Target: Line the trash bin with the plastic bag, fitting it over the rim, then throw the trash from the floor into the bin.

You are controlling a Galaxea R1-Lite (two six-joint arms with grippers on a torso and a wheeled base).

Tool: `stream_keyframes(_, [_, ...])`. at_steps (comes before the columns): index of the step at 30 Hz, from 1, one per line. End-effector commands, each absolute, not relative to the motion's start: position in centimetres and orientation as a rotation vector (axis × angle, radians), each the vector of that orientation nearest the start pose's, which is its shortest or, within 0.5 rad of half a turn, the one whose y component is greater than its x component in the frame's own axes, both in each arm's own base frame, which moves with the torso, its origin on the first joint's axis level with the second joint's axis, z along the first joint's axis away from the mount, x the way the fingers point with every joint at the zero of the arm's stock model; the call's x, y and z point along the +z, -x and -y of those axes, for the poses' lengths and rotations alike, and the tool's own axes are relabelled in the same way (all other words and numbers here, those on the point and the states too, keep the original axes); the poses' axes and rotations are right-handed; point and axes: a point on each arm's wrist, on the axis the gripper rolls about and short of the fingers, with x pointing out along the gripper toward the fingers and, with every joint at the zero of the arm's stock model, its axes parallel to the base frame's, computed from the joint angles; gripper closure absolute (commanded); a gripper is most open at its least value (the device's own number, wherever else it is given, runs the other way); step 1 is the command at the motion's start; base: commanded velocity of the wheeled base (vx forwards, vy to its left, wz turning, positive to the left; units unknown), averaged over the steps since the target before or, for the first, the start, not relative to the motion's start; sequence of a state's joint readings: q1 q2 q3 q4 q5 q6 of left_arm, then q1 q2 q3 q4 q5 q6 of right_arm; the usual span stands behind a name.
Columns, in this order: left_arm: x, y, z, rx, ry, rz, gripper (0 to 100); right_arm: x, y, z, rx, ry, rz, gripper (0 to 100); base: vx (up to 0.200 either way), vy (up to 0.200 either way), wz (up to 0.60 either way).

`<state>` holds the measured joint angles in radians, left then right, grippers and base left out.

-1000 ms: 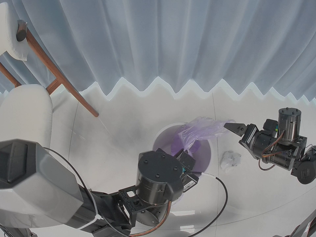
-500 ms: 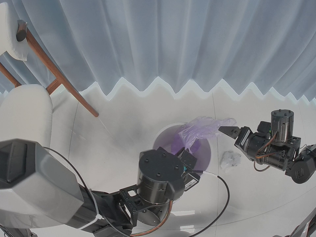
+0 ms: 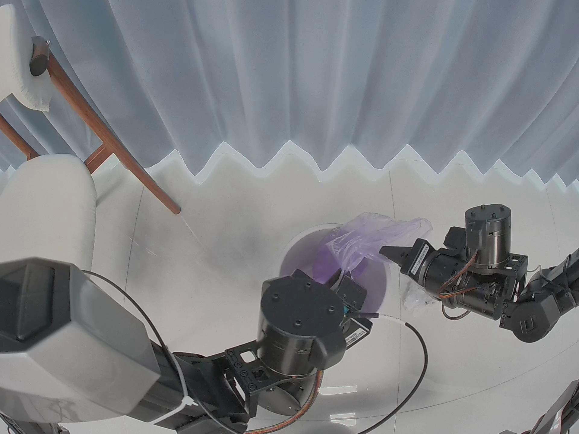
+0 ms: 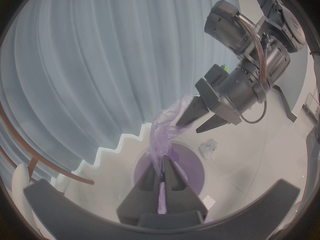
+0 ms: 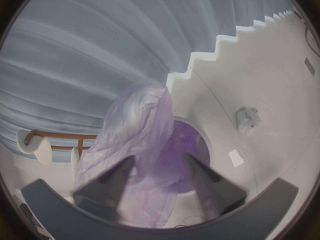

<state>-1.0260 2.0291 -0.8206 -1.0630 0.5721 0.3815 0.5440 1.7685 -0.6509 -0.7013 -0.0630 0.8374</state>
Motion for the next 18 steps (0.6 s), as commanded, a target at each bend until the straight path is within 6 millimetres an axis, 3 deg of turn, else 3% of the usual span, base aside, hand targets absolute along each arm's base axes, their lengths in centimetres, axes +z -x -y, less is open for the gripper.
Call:
stream_keyframes(1, [11.7,-19.9,30.5,-0.468,-0.477,-0.01,100,12.6,-25.7,-15.7,0.282,-0.68,-0.579,100,0.0,0.0,0.0])
stream_keyframes(11, [11.5,-19.8,31.2,-0.476,-0.434,0.015,100,14.7,-27.7,-15.1,0.277,-0.699,-0.482,100,0.0,0.0,0.0])
stream_keyframes(14, [11.3,-19.9,31.2,-0.475,-0.431,0.023,100,14.8,-27.8,-15.0,0.275,-0.693,-0.478,100,0.0,0.0,0.0])
stream_keyframes(16, [10.8,-20.0,30.8,-0.467,-0.449,0.011,100,13.5,-29.0,-13.7,0.229,-0.622,-0.482,100,0.0,0.0,0.0])
stream_keyframes(17, [11.0,-20.0,30.9,-0.467,-0.434,0.017,0,13.4,-29.4,-13.2,0.218,-0.603,-0.471,100,0.0,0.0,0.0])
stream_keyframes(18, [11.1,-20.0,31.0,-0.469,-0.427,0.021,0,13.4,-29.5,-13.0,0.216,-0.599,-0.468,100,0.0,0.0,0.0])
